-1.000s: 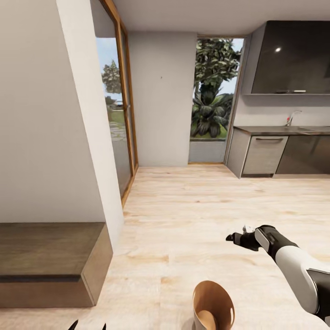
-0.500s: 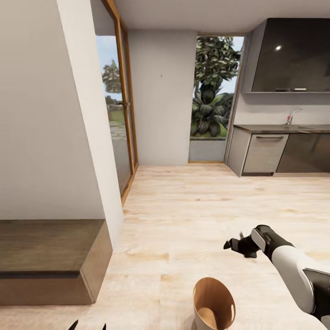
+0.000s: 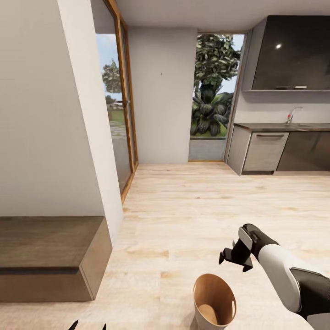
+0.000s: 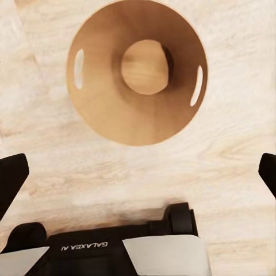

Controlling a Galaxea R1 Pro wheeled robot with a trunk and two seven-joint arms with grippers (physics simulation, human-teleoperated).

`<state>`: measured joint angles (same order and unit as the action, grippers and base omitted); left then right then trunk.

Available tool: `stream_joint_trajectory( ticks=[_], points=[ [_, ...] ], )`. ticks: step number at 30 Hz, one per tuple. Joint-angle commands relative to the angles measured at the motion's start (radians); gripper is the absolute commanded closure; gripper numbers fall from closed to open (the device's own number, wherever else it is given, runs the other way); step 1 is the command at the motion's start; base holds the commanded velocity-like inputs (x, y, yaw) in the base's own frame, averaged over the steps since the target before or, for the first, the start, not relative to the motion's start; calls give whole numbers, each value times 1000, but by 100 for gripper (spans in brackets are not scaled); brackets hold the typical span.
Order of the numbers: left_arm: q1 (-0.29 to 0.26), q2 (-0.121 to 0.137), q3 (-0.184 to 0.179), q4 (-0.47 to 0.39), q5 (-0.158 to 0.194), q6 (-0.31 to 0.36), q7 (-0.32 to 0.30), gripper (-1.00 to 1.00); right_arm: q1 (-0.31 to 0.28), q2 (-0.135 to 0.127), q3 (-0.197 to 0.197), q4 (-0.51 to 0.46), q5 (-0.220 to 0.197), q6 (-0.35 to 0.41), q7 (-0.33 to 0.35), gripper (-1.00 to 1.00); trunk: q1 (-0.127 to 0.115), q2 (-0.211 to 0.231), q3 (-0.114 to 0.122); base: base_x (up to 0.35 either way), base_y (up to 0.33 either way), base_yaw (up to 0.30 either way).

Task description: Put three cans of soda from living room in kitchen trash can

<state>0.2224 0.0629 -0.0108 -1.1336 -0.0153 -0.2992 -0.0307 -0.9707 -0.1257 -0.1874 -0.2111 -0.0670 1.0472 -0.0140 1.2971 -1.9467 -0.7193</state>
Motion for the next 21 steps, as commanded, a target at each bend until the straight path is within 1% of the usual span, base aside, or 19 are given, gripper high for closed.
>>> stream_joint_trajectory(
  ticks=[1, 2, 3, 5, 7, 9, 10, 14, 15, 17, 19, 21],
  points=[
    [0, 0, 0, 0, 0, 0, 0, -100, 0, 0, 0, 0, -1, 0, 2, -100, 4, -7, -3, 0, 0, 0],
    [0, 0, 0, 0, 0, 0, 0, -100, 0, 0, 0, 0, -1, 0, 7, -100, 8, -14, -6, 0, 0, 0],
    [0, 0, -1, 0, 0, 0, 0, -100, 0, 0, 9, -1, 4, 0, 27, -100, 12, -21, -9, 0, 0, 0],
    [0, 0, -1, 0, 1, 0, 0, -100, 0, 0, 20, -1, 7, 0, 35, -100, 19, -35, -16, 0, 0, 0],
    [0, 0, -1, 0, 1, 0, 0, -100, -1, -1, 39, -2, 8, 0, 41, -100, 27, -49, -22, 0, 0, 0],
    [0, 0, -1, 0, 2, 0, 0, -100, -1, -2, 63, -2, 9, 0, 45, -100, 35, -63, -28, 0, 0, 0],
    [0, 0, -1, 0, 3, 0, 0, -100, -1, -3, 110, -1, 10, -28, 50, -100, 38, -70, -31, 0, 0, 0],
    [0, 0, -1, 0, 4, 0, 0, -100, -1, -3, 146, -1, 10, -41, 52, -100, 54, -98, -44, 0, 0, 0],
    [0, 0, -1, -1, 4, 0, 0, -100, 0, -3, 167, -1, 10, -48, 53, -100, 58, -105, -47, 0, 0, 0],
    [0, 0, -1, -1, 4, 0, 0, -100, 0, -4, 188, 0, 10, -65, 54, -100, 65, -119, -53, 0, 0, 0],
    [0, 0, -1, -1, 4, 0, 0, -100, 1, -4, 204, 0, 10, -86, 57, -100, 73, -133, -60, 0, 0, 0],
    [0, 0, -1, -1, 4, 0, 0, -100, 1, -4, 210, 1, 10, -95, 62, -100, 81, -147, -66, 0, 0, 0]
  ],
)
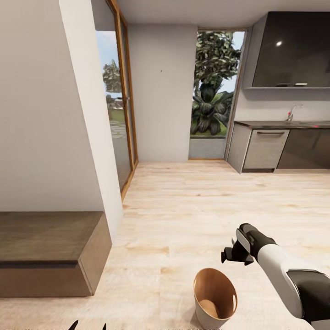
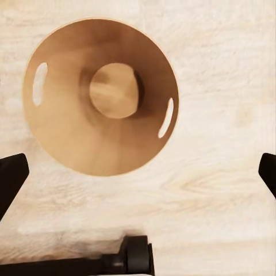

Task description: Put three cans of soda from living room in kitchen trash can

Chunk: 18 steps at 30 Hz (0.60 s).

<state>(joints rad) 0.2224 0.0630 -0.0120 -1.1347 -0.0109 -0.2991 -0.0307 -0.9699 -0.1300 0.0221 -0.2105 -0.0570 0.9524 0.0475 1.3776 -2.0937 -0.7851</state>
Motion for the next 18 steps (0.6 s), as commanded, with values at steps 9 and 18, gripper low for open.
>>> stream_joint_trajectory(
  ticks=[9, 18],
  points=[
    [0, 0, 1, 0, 1, 0, 0, -100, 2, -1, 66, 1, 2, -35, 55, -100, 35, -63, -28, 0, 0, 0],
    [0, 1, 0, 0, 2, 0, 0, -100, 2, -3, 99, 0, 2, -74, 93, -100, 69, -126, -56, 0, 0, 0]
  ],
)
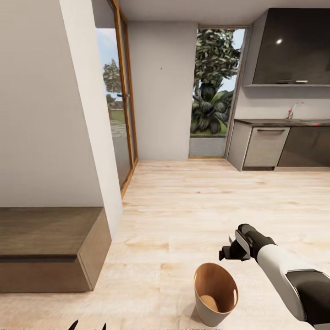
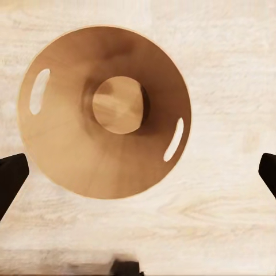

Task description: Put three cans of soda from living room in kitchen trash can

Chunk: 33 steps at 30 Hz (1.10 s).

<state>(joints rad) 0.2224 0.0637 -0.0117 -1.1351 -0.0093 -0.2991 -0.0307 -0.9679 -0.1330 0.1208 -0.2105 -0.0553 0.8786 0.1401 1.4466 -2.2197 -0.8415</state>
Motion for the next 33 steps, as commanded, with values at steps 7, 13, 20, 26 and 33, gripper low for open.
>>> stream_joint_trajectory(
  ticks=[7, 13, 20, 26, 33],
  points=[
    [0, -1, 1, 0, 0, 0, 0, -100, 1, -5, 36, 0, 1, -24, 35, -100, 27, -49, -22, 0, 0, 0],
    [0, 0, 1, 0, 0, 0, 0, -100, 1, -12, 54, -1, 1, -45, 60, -100, 50, -91, -41, 0, 0, 0],
    [0, 1, 1, 0, 0, 0, 0, -100, 1, -32, 122, 0, 2, -79, 121, -100, 77, -140, -63, 0, 0, 0],
    [0, 0, 0, 0, -3, 0, 0, -100, 2, -48, 154, -1, 3, -90, 171, -100, 100, -182, -82, 0, 0, 0],
    [0, 0, -1, 0, -4, 0, 0, -100, 2, -56, 164, -1, 5, -110, 189, -100, 127, -231, -103, 0, 0, 0]
  ],
)
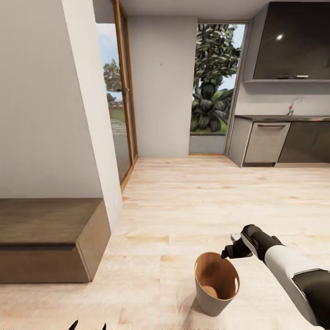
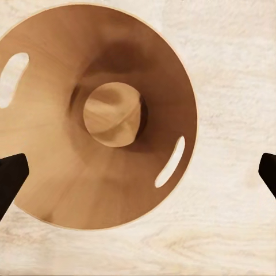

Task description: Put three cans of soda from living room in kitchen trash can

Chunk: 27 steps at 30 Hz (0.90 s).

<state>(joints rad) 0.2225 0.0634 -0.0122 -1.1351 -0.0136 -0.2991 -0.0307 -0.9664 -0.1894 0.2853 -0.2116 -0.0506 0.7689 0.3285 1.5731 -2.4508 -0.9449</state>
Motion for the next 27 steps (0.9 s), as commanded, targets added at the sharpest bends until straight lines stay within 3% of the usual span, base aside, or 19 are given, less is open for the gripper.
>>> stream_joint_trajectory(
  ticks=[1, 11, 27],
  points=[
    [0, 0, 0, 0, 0, 0, 0, -100, 0, 0, 1, 0, 0, -2, 1, -100, 4, -7, -3, 0, 0, 0],
    [0, 0, 0, 0, 1, 0, 0, -100, 0, -2, 2, -1, 1, -10, 3, -100, 4, -7, -3, 9, 0, 0],
    [0, 0, 0, 0, 1, -1, 0, -100, 0, -7, 2, 0, 3, -17, 1, -100, 4, -7, -3, 170, -3, 0]
  ],
)
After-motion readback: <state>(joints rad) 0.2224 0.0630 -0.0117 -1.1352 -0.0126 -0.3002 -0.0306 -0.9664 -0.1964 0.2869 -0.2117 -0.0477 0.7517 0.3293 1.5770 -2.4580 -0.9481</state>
